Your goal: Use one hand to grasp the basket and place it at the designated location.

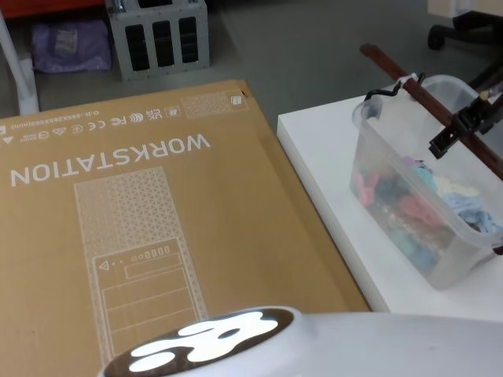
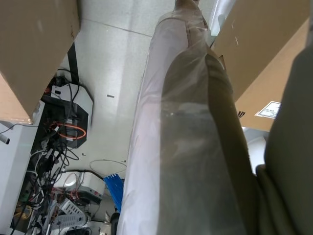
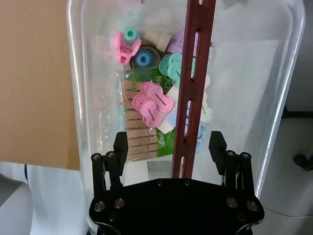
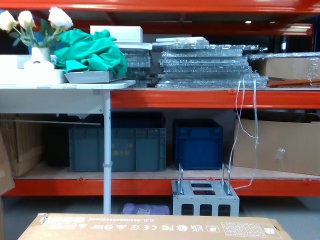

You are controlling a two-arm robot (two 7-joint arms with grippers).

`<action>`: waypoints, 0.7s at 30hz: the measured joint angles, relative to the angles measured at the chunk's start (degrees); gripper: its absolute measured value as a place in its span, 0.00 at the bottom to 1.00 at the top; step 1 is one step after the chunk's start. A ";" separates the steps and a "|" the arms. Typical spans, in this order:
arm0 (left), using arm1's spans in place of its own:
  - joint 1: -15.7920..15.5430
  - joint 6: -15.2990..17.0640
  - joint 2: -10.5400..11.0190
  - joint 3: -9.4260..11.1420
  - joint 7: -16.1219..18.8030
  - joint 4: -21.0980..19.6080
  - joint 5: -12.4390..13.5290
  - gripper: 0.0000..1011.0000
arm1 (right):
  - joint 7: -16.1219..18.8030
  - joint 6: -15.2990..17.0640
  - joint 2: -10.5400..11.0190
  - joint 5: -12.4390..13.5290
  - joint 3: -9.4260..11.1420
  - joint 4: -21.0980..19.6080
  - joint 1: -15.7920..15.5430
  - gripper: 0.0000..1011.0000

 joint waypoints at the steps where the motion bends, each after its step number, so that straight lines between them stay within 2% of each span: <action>1: 0.00 0.00 0.00 0.00 0.00 0.00 0.00 0.00 | 0.04 0.00 0.03 -0.05 0.12 -0.12 0.00 0.99; 13: 0.00 0.00 0.00 0.00 0.00 -0.01 -0.01 0.00 | -1.11 1.19 3.05 -0.51 2.35 -3.74 -0.37 0.99; 15: 0.00 0.00 0.00 0.00 0.00 0.01 0.00 0.00 | -1.86 1.19 3.66 -0.15 2.55 -4.01 -0.62 0.99; 17: 0.00 0.00 0.00 0.00 0.00 0.01 0.00 0.00 | -3.85 0.71 5.02 1.98 2.88 -4.27 -1.25 0.99; 21: 0.00 0.00 0.00 0.00 0.00 0.00 -0.01 0.00 | -5.24 0.05 6.02 3.56 3.14 -4.34 -1.76 0.99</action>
